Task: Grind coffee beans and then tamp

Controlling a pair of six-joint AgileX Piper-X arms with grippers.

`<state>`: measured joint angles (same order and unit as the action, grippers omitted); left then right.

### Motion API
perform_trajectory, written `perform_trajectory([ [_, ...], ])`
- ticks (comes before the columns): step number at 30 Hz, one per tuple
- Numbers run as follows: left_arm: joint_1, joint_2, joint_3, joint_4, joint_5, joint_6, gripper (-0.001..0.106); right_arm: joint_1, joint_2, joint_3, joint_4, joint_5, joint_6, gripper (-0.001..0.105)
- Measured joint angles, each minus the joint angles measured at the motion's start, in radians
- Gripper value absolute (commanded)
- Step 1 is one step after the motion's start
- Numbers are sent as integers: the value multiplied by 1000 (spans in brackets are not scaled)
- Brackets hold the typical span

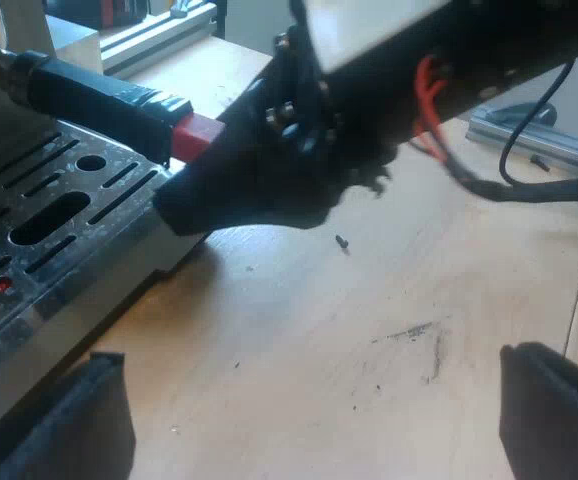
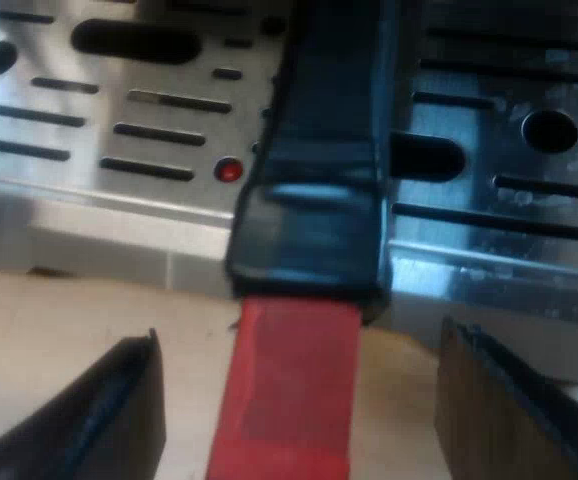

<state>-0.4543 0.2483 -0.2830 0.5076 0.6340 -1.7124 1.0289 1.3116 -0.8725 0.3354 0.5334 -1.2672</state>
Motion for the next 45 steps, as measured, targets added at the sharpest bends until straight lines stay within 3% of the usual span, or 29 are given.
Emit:
perform_trajectory([
  [6,0,0,0,0,0,0,77,1,17,0,-44,-28,-64,59],
  [17,0,0,0,0,0,0,77,-2,45,0,-67,-28,-71,59],
  [22,0,0,0,0,0,0,77,-22,45,0,-72,-33,-34,58],
  [31,0,0,0,0,0,0,77,-30,45,0,-72,-44,11,35],
  [37,0,0,0,0,0,0,77,-32,45,0,-50,-27,29,1],
  [45,0,0,0,0,0,0,77,-31,39,0,-48,-34,29,0],
])
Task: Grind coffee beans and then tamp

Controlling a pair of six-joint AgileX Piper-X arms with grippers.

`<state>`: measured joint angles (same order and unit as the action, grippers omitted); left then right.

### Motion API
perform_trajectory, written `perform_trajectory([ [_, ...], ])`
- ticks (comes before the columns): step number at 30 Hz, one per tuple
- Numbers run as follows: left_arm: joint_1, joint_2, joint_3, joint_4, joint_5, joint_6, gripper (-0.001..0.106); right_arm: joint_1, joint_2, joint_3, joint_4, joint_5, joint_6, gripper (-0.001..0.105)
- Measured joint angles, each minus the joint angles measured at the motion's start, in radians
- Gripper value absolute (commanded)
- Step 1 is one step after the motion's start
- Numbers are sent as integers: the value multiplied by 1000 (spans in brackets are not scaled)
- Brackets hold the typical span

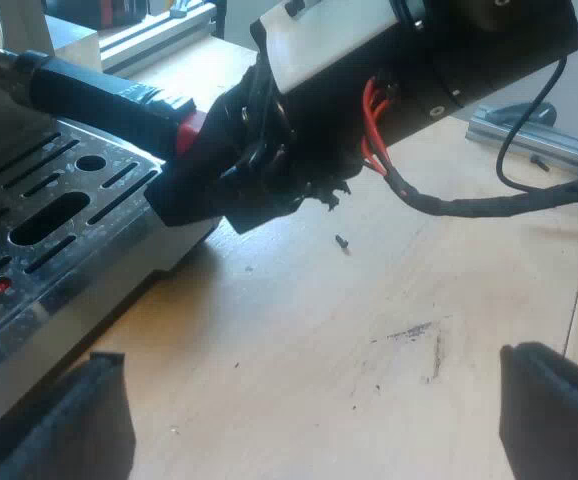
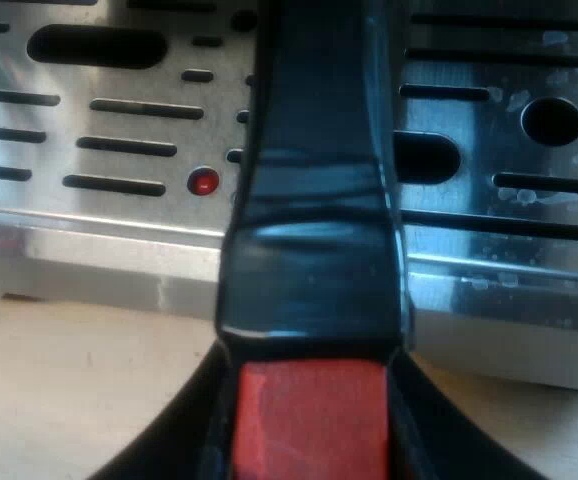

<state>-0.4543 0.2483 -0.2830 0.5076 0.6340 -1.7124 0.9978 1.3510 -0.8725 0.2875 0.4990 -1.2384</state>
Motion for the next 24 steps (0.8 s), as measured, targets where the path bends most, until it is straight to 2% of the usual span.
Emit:
perform_trajectory([
  [10,0,0,0,0,0,0,77,52,-55,0,63,41,24,0],
  [15,0,0,0,0,0,0,77,123,-98,4,176,84,52,0],
  [24,0,0,0,0,0,0,77,204,-163,4,293,89,73,0],
])
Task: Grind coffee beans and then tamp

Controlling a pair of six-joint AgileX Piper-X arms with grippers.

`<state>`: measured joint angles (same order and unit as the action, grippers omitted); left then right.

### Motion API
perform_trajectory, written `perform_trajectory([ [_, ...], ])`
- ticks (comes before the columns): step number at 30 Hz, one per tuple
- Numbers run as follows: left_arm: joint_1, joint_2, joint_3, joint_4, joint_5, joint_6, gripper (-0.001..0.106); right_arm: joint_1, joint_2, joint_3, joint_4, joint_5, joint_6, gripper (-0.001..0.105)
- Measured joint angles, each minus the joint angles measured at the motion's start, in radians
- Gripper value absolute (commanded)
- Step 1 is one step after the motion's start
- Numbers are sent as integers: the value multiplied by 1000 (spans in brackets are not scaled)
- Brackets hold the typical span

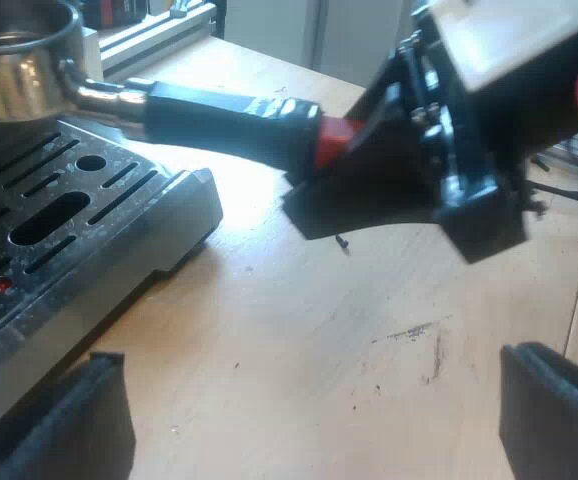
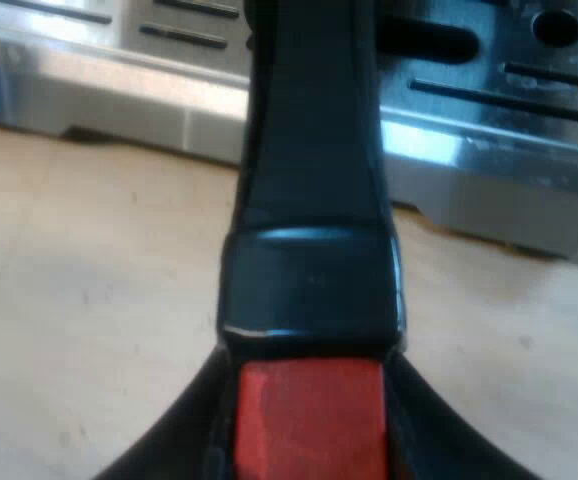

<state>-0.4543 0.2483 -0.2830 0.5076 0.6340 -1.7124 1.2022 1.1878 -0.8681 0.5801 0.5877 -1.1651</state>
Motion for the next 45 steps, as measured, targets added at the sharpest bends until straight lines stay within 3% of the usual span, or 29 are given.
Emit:
perform_trajectory([
  [10,0,0,-3,0,0,0,77,127,-75,10,111,1,-19,0],
  [16,0,0,-118,142,-5,20,77,162,-157,98,89,-78,-61,0],
  [21,0,-2,-152,250,-74,61,77,162,-216,149,68,-144,-130,0],
  [23,0,-2,-152,278,-93,66,77,162,-220,162,64,-151,-137,0],
  [27,0,-2,-152,331,-190,100,77,162,-219,212,29,-159,-152,0],
  [30,0,-2,-152,352,-204,114,77,162,-219,259,-19,-159,-156,0],
  [37,0,17,-150,358,-203,118,77,162,-220,352,-129,-162,-161,0],
  [45,0,187,-121,299,-203,118,77,124,-126,364,-193,-210,-165,0],
])
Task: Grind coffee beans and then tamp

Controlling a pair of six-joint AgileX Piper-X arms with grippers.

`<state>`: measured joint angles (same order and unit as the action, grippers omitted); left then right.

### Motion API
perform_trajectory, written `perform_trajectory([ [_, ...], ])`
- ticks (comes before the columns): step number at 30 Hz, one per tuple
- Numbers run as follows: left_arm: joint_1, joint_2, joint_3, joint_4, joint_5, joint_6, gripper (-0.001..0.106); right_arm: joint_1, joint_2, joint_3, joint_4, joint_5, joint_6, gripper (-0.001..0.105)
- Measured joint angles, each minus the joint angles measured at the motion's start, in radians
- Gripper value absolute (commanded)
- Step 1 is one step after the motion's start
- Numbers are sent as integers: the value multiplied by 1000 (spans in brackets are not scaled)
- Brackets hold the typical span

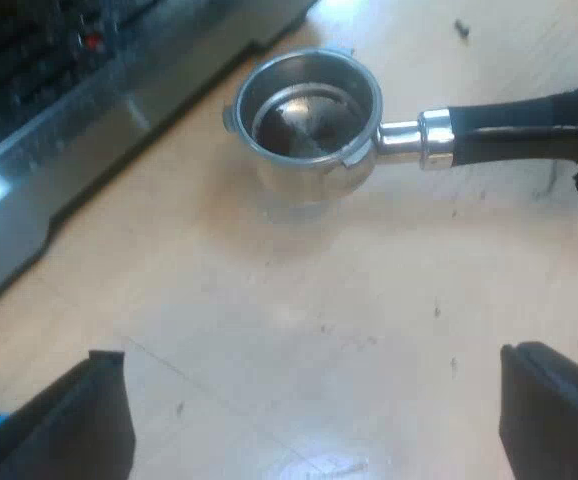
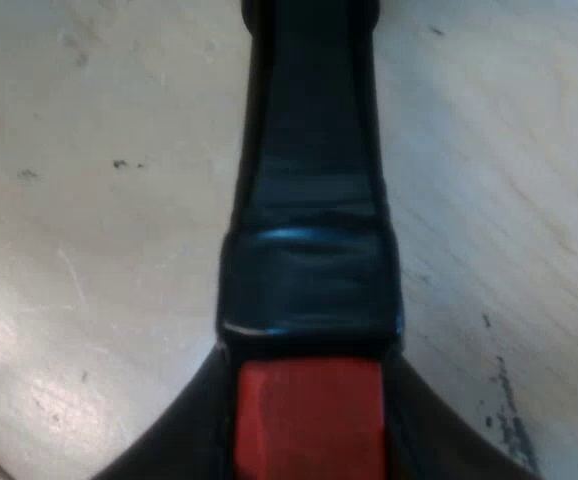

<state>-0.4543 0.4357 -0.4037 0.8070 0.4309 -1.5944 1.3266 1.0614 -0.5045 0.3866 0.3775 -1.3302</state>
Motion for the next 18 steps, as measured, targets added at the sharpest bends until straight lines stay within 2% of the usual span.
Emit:
perform_trajectory([
  [9,0,113,0,-10,0,0,77,-42,143,0,-128,-34,-11,0],
  [18,0,119,0,-29,0,0,77,-42,207,0,-168,-40,-16,0],
])
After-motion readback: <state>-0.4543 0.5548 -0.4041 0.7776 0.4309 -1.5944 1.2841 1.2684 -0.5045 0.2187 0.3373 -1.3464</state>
